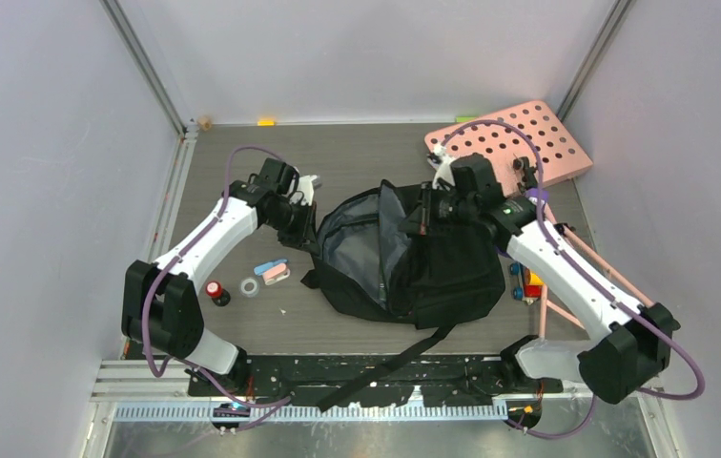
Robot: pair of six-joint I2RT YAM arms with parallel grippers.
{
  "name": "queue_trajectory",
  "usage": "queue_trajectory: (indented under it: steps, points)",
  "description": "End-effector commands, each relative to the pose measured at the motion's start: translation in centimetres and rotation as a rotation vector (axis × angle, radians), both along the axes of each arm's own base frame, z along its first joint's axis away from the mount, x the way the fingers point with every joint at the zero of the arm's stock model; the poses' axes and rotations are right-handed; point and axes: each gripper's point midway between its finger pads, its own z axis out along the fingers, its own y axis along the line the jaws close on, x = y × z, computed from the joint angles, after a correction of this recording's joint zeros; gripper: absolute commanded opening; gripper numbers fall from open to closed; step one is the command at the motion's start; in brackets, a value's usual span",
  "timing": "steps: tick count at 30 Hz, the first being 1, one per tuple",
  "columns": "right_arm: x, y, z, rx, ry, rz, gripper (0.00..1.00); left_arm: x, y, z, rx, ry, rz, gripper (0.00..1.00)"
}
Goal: Pack the student bag
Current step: Zip the student bag at the center of the board.
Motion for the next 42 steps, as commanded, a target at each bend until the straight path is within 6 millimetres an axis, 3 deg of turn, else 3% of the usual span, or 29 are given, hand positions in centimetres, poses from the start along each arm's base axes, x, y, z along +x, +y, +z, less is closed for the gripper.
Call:
queue_trajectory:
  steps: [1, 6, 10, 13, 14, 15, 17, 20, 24, 26, 29, 31, 38, 42]
  points:
    - [1.1, 4.5, 0.9, 0.048, -0.040, 0.034, 0.00, 0.3, 0.0, 1.0, -0.024, -0.048, -0.013, 0.00]
    - [0.4, 10.7, 0.2, 0.086, -0.032, 0.128, 0.00, 0.3, 0.0, 1.1, -0.025, -0.051, -0.013, 0.00]
    - [0.4, 14.2, -0.8, 0.074, -0.039, 0.160, 0.02, 0.6, 0.4, 1.5, -0.009, -0.081, 0.000, 0.00]
    - [0.5, 15.7, -1.4, 0.046, -0.046, 0.178, 0.11, 1.3, 1.5, 1.9, 0.043, -0.144, 0.038, 0.05]
    - [0.6, 16.0, -1.1, 0.047, -0.054, 0.181, 0.19, 1.5, 1.9, 2.1, 0.060, -0.166, 0.052, 0.09]
    - [0.5, 16.1, -1.1, 0.042, -0.059, 0.187, 0.24, 1.6, 2.2, 2.5, 0.071, -0.194, 0.063, 0.14]
    - [0.4, 15.8, -0.3, 0.037, -0.083, 0.185, 0.42, 2.0, 3.2, 3.1, 0.108, -0.247, 0.093, 0.26]
    - [0.7, 14.4, 0.8, -0.002, -0.142, 0.151, 0.56, 2.7, 5.4, 4.4, 0.196, -0.351, 0.156, 0.49]
    - [0.6, 10.6, 2.6, -0.090, -0.220, 0.077, 0.70, 3.4, 9.7, 7.4, 0.333, -0.537, 0.302, 0.66]
    - [0.9, 8.2, 2.9, -0.169, -0.256, 0.017, 0.74, 3.2, 9.5, 9.2, 0.283, -0.619, 0.320, 0.68]
    - [1.5, 4.9, 2.9, -0.260, -0.284, -0.059, 0.79, 1.8, 6.2, 11.1, 0.133, -0.689, 0.255, 0.68]
    - [2.1, 2.0, 2.5, -0.320, -0.282, -0.130, 0.81, 0.6, 3.1, 11.3, 0.075, -0.699, 0.186, 0.68]
    - [3.7, -8.1, 0.7, -0.346, -0.175, -0.407, 0.80, -4.9, -9.4, 9.9, -0.177, -0.675, 0.000, 0.67]
    - [3.1, -11.1, 0.8, -0.351, -0.183, -0.516, 0.79, -8.0, -15.9, 8.8, -0.270, -0.677, -0.089, 0.64]
